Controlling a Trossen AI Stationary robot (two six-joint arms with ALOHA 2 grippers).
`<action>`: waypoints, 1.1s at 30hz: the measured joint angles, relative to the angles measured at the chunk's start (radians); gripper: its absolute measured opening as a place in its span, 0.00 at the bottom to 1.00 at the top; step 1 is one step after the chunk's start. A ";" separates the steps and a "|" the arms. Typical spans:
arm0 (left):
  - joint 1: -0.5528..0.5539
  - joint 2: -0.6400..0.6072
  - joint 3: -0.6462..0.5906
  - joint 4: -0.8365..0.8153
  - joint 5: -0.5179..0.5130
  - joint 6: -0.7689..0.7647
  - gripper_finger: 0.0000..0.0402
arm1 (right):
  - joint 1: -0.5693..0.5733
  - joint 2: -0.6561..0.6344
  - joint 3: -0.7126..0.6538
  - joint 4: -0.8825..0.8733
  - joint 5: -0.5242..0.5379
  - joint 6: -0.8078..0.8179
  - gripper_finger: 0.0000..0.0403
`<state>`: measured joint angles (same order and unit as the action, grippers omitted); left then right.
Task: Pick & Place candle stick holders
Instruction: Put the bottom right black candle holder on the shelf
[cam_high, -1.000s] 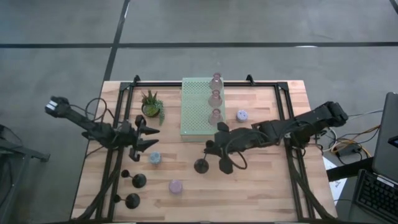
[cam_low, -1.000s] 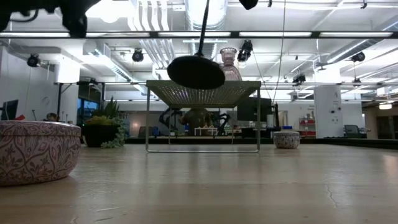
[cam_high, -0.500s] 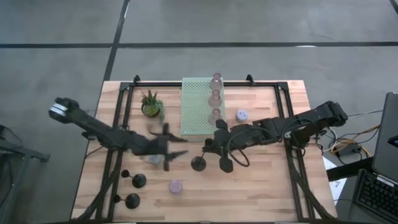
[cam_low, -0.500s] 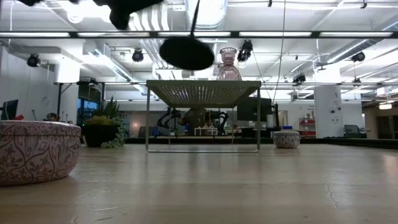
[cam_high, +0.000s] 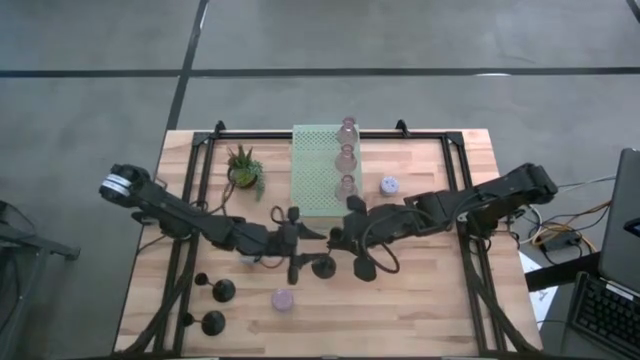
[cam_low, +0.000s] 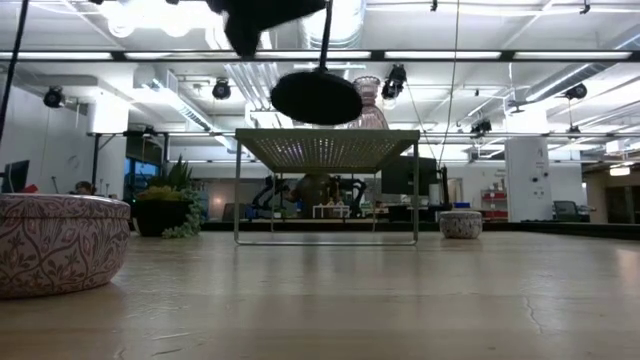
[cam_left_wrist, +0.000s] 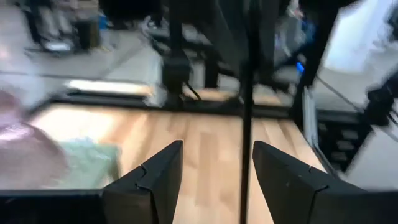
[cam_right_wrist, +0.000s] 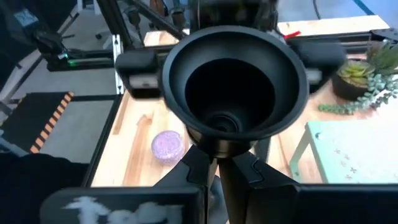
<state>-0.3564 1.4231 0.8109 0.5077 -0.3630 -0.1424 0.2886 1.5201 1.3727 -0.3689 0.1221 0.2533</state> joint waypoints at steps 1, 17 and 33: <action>0.001 0.007 0.001 -0.005 0.019 0.002 0.50 | 0.000 0.001 -0.001 -0.004 0.000 -0.001 0.03; 0.007 0.037 0.019 0.068 0.066 -0.045 0.50 | -0.001 0.043 -0.002 0.010 0.009 -0.030 0.03; 0.016 0.040 0.020 0.067 0.063 -0.036 0.23 | -0.001 0.045 -0.002 0.044 0.008 -0.044 0.03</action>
<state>-0.3408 1.4628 0.8307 0.5751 -0.3004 -0.1781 0.2878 1.5646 1.3705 -0.3244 0.1303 0.2092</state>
